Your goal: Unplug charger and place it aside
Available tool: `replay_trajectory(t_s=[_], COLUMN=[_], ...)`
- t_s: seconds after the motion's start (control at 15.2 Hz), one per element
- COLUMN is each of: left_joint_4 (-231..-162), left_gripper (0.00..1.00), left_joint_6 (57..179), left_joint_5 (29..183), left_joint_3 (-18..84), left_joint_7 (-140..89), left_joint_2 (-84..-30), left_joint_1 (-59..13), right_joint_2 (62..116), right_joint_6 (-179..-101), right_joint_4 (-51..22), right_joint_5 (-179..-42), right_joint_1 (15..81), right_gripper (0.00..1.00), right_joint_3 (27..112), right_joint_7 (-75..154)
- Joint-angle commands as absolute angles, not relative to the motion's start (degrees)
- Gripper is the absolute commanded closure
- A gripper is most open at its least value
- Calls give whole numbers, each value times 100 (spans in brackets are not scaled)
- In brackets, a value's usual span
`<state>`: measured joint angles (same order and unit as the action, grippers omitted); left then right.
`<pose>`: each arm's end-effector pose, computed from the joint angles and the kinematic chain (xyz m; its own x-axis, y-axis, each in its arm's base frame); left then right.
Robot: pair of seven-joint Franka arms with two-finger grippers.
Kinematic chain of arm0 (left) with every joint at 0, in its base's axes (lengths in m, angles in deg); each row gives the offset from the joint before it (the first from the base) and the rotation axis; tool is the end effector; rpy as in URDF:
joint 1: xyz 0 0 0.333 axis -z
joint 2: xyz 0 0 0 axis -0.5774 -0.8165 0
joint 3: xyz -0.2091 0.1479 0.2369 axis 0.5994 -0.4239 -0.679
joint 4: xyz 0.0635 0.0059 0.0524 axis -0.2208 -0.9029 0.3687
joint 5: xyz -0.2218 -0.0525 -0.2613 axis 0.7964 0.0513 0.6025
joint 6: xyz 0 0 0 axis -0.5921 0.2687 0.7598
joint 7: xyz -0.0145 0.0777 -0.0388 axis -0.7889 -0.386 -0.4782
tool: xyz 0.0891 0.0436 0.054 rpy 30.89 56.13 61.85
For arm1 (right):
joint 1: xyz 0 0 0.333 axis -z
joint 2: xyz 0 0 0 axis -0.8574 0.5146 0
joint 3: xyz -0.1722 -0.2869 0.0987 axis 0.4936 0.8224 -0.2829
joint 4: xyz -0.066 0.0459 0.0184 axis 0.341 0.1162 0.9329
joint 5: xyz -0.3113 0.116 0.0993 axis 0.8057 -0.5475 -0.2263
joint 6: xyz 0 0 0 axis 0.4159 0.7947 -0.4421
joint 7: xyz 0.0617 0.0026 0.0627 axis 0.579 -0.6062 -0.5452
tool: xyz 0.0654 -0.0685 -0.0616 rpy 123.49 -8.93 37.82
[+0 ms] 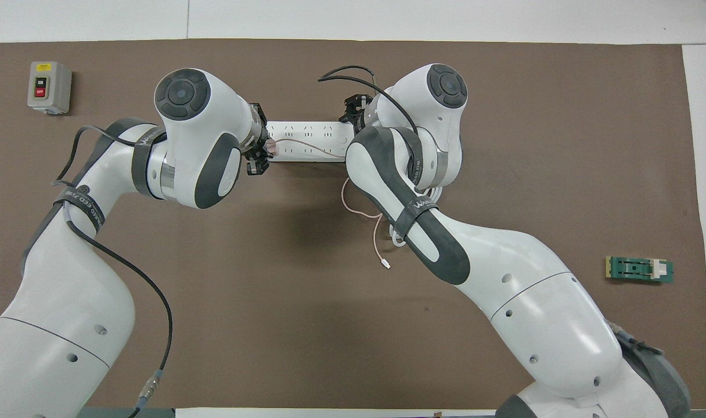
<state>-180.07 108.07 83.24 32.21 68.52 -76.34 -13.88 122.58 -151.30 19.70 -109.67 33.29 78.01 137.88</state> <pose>0.6177 -0.2653 0.3886 0.0398 0.9945 -0.0964 0.9954 -0.0310 0.0906 0.6837 0.3339 0.3180 0.1430 -0.8952 -0.4220 -0.9887 -0.1104 -0.1010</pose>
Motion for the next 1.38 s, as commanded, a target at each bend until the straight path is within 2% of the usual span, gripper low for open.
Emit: replay_trajectory(t_s=[0.0,1.31], left_joint_4=[-18191,-18077], left_gripper=[100,100], left_joint_6=[11065,10829], left_joint_5=[8277,8269], left_joint_3=[3156,3147], left_joint_7=[6837,6784], left_joint_2=[-7685,-7685], left_joint_1=[-1321,-1338], right_joint_2=[12419,12410], right_joint_6=[-14991,-15105], right_joint_4=[2088,1991], right_joint_5=[-11050,-11094], right_joint_1=[3380,3310], right_gripper=[2,7], right_joint_3=[7778,7778], right_joint_7=[13716,13716])
